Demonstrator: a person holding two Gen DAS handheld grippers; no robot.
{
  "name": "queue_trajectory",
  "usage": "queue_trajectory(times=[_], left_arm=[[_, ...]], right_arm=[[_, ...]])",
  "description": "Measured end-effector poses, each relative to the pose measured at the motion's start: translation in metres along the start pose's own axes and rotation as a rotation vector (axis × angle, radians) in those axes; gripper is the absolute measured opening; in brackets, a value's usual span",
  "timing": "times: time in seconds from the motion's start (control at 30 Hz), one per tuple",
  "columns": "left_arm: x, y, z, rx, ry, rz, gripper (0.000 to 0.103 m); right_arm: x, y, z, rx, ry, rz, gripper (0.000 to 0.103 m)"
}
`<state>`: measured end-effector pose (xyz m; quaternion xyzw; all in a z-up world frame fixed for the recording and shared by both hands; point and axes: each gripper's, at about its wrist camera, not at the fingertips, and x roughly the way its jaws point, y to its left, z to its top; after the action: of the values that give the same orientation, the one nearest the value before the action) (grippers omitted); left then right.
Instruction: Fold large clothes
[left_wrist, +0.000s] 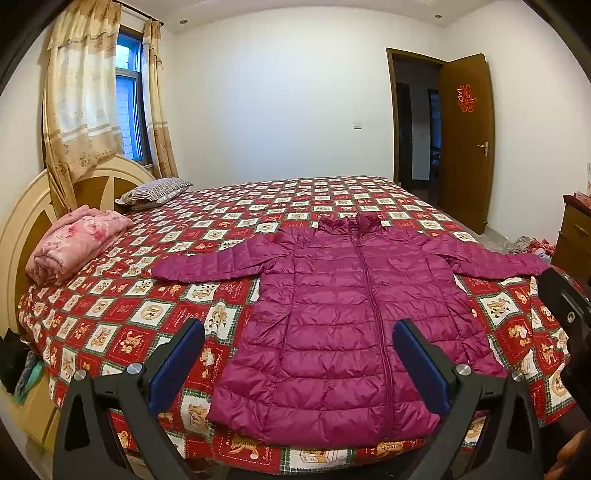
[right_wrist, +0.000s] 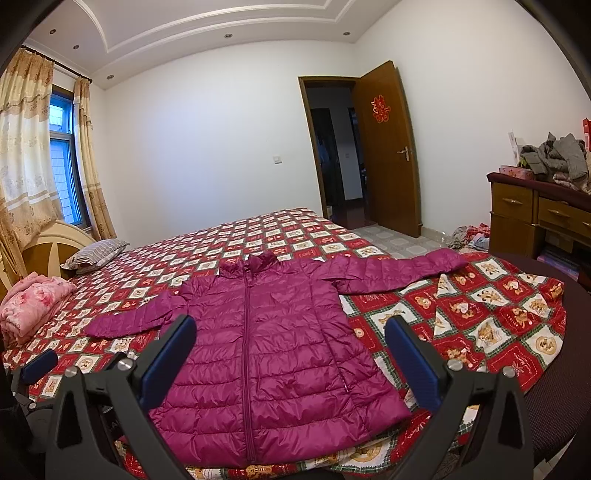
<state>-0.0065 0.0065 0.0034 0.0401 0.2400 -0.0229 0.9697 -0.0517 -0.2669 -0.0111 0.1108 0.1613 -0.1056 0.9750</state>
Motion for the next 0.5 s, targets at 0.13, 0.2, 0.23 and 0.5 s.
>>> queue_trajectory(times=[0.13,0.2,0.23,0.5], left_arm=[[0.0003,0.0003,-0.0008,-0.003,0.004,-0.002,0.102],[0.0003,0.0002,-0.0013,-0.003,0.005,-0.002,0.102],[0.0002,0.0003,-0.0015,-0.003,0.005,-0.003,0.102],[-0.0004,0.0008,-0.0021,-0.005,0.005,-0.003,0.102]], right_arm=[[-0.0006,0.0007,0.0001,-0.001,0.000,0.000,0.103],[-0.0010,0.0017,-0.0007,-0.002,0.000,0.001,0.103],[-0.0008,0.0015,-0.0007,-0.002,0.000,0.000,0.103],[-0.0009,0.0017,-0.0005,-0.002,0.001,0.000,0.103]])
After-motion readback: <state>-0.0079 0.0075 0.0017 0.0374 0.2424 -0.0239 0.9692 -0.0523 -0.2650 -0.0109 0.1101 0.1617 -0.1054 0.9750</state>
